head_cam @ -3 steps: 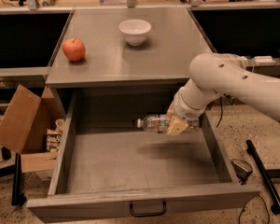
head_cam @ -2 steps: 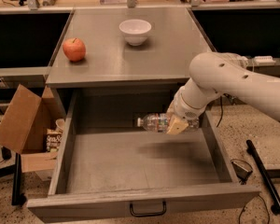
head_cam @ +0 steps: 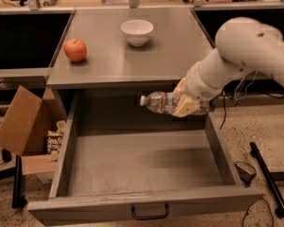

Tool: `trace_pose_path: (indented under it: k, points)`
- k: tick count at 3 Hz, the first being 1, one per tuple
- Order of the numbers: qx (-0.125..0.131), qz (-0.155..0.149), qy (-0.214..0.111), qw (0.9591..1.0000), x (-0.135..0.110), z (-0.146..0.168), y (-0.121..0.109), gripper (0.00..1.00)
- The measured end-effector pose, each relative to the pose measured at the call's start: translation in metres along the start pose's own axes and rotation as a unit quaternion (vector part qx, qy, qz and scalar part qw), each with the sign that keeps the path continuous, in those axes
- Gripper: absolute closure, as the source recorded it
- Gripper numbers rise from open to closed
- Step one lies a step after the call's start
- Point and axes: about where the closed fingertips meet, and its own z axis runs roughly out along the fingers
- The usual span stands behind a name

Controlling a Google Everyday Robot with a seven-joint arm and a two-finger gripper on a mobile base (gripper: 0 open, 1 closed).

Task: Pick water bottle from top drawer and place on counter

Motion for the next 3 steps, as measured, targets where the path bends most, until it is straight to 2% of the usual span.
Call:
trace_pose_path:
  k: [1, 2, 3]
  points:
    - [0.06, -0.019, -0.051, 0.9967, -0.042, -0.083, -0.032, 1.0]
    - [0.093, -0.001, -0.078, 0.9925, -0.058, -0.104, -0.069, 1.0]
    - [0.117, 0.043, -0.109, 0.9862, -0.058, -0.101, -0.12, 1.0]
